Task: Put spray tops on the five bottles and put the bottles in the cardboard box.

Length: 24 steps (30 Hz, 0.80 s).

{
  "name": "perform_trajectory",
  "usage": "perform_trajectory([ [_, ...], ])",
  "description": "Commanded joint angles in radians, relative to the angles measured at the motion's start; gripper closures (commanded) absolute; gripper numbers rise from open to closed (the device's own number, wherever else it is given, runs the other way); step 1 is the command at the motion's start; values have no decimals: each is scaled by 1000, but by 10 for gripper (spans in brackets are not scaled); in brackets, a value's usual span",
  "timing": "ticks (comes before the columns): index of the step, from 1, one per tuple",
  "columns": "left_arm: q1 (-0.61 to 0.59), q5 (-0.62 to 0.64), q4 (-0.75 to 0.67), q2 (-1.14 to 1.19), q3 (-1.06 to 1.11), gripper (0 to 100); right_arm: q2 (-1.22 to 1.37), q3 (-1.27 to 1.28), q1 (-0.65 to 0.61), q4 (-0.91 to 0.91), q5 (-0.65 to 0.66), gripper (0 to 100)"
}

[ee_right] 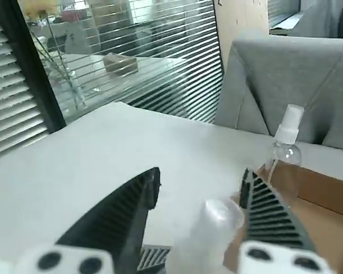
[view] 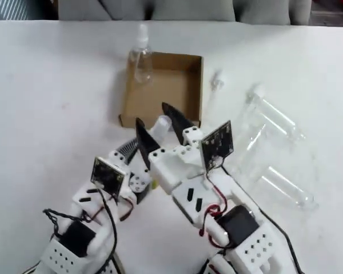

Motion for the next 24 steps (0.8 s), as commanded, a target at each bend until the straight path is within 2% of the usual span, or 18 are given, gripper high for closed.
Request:
perform_trajectory([
  [1,1,11,-23,-19,-9,980,-13,-132,-4,33,-6,800],
  [5,1,11,-23,-19,-8,980,-5,-215,21,36,2,818],
  [9,1,11,-20,-19,-8,980,27,-292,81,91,-2,998],
  [11,1,11,-20,-19,-8,980,56,-318,110,139,-3,953],
  [13,1,11,-20,-19,-8,980,90,-342,139,180,-5,983],
  [18,1,11,-20,-19,-8,980,185,-370,239,236,-6,984],
  [24,1,11,-20,-19,-8,980,268,-367,226,254,-8,983],
])
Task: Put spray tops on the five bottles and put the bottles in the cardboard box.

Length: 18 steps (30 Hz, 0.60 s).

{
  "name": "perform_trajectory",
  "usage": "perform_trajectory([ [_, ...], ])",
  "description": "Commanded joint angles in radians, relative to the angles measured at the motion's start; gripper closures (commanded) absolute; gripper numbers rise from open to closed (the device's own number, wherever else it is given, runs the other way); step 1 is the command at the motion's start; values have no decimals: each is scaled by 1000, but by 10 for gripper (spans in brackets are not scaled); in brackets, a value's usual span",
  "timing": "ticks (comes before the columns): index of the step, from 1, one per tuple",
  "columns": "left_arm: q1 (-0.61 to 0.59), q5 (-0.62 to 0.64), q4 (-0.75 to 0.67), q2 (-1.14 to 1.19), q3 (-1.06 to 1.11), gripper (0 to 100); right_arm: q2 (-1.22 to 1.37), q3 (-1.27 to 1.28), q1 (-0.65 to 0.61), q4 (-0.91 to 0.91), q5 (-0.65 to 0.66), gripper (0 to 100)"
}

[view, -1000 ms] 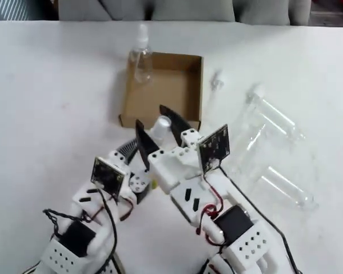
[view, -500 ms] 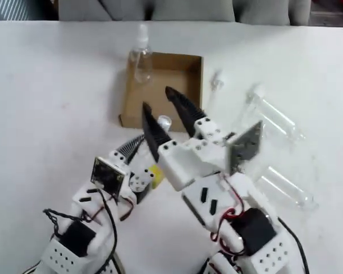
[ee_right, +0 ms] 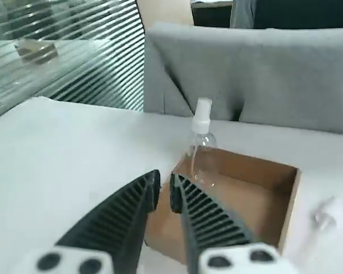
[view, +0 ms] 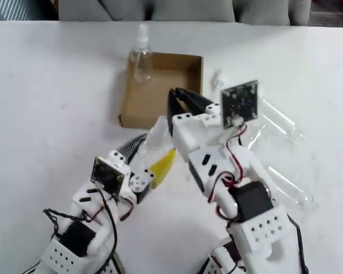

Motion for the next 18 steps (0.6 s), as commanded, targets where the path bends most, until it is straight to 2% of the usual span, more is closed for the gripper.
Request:
perform_trajectory([
  [1,1,11,-20,-19,-8,980,24,-48,-28,2,-6,983],
  [6,1,11,-21,-19,-8,980,24,-49,-122,4,-5,983],
  [14,1,11,-23,-19,-8,980,24,-48,-143,39,-9,982],
  [18,1,11,-25,-19,-8,980,24,-52,-211,88,-97,982],
])
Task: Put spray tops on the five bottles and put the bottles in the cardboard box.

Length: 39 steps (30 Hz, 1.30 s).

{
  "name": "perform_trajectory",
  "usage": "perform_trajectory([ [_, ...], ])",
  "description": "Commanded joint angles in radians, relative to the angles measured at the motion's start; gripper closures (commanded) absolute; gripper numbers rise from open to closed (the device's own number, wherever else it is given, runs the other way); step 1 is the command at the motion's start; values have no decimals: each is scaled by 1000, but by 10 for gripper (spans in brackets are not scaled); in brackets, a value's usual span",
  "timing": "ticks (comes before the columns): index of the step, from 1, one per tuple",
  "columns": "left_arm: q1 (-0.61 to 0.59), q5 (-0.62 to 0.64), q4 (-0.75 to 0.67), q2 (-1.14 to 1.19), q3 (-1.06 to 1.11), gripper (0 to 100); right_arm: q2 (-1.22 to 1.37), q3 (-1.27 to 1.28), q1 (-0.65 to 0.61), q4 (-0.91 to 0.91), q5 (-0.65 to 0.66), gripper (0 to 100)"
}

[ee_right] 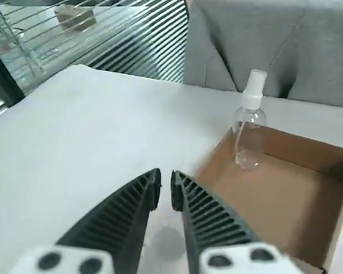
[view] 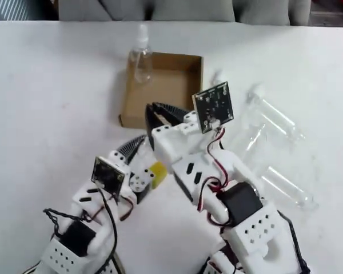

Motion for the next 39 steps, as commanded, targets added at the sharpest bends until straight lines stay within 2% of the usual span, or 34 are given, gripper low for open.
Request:
perform_trajectory([
  [1,1,11,-25,-19,-9,980,4,-52,-61,33,-55,982],
  [11,1,11,-20,-19,-9,980,4,-163,-54,31,-57,977],
  [14,1,11,-20,-19,-9,980,4,-216,24,30,-57,977],
  [19,1,9,-26,-19,9,980,2,-261,236,42,-64,977],
  [23,-13,9,-29,-19,8,980,-24,-226,390,171,-55,981],
  [25,-53,9,-80,-19,12,980,-38,-190,461,223,-46,981],
  [30,-183,11,-282,-19,26,980,-88,-12,501,259,172,981],
  [35,-239,11,-439,-19,21,980,-216,215,585,252,413,981],
  [37,-259,11,-466,-18,-8,980,-268,298,605,251,462,981],
  [39,-274,11,-474,-18,-57,980,-320,368,619,249,450,981],
])
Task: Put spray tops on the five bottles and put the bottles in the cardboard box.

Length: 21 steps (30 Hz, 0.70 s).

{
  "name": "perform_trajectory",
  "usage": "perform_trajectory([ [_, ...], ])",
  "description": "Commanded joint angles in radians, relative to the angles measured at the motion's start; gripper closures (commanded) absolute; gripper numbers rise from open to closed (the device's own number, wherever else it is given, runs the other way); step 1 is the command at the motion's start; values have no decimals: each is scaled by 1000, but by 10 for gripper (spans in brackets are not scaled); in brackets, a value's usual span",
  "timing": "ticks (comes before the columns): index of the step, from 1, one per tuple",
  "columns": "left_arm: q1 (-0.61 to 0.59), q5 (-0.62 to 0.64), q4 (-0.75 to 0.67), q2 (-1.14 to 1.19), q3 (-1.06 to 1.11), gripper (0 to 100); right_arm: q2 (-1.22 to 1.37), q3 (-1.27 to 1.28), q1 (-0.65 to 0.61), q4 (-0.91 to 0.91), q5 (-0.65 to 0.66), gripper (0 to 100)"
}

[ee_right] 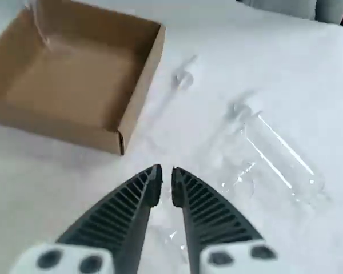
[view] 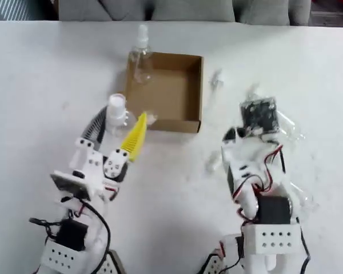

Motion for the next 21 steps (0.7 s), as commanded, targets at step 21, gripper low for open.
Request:
perform_trajectory([
  [21,-65,17,-130,912,-766,980,-558,554,97,2,26,981],
])
